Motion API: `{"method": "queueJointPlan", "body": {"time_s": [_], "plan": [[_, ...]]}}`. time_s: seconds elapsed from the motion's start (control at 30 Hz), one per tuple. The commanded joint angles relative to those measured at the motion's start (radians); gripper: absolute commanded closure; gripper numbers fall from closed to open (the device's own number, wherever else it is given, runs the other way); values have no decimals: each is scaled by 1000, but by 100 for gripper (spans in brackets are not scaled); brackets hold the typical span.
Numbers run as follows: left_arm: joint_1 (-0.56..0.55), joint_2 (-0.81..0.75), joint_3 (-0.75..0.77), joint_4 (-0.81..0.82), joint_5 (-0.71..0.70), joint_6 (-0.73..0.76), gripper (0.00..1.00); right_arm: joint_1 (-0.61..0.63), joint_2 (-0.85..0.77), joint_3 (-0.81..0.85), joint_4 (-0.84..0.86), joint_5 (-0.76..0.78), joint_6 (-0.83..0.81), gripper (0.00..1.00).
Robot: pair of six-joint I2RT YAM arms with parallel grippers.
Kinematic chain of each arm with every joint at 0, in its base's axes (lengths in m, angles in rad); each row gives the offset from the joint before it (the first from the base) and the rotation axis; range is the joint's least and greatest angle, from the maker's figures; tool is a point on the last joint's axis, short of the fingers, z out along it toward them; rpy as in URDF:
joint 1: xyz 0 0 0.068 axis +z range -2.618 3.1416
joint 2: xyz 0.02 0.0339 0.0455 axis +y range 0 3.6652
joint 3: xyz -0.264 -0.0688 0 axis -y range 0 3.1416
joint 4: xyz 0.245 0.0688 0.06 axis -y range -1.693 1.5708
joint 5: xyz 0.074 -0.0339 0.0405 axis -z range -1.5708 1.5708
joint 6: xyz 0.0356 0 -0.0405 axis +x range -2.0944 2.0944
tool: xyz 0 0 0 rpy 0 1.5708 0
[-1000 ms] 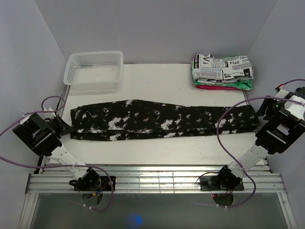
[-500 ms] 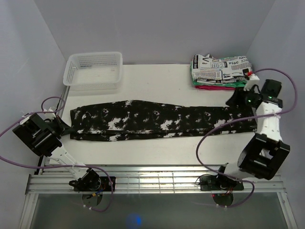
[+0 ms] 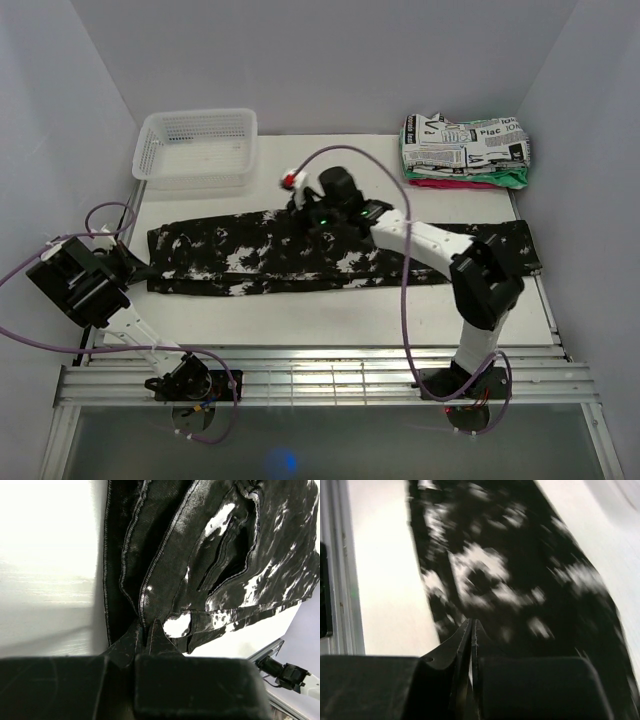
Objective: Fold and stack the trousers
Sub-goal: Fold the trousers
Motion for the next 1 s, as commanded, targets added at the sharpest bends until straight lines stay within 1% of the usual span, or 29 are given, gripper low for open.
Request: {"method": "queueJointPlan", "body": {"time_s": [0.0,0.03,0.07,0.13,0.17,0.27,0.43,0.53,0.63,0.8,0.97], "plan": [[-12,-13,12,-4,44,-8,100,216,98,167,-21,159,-233,92],[-12,-10,12,-12,53,-8,100,255,132,191,-21,178,-267,92],[-18,-8,12,-16,61,-12,100,326,183,205,-17,247,-276,92],[-20,-5,23,-32,72,-21,100,385,231,233,32,293,-304,92],[-24,-5,29,-39,78,-22,100,432,274,239,57,345,-313,92],[-31,-2,58,-66,87,-31,100,497,363,268,141,450,-356,92],[-35,6,115,-130,81,-41,100,531,489,351,230,557,-357,92],[-35,9,168,-180,72,-41,100,536,527,373,308,608,-361,92],[-35,10,208,-214,70,-44,100,537,531,371,394,608,-353,92],[-40,30,256,-245,67,-41,100,559,583,463,416,611,-354,92],[-40,40,262,-270,84,-36,100,568,690,558,398,616,-379,92]]}}
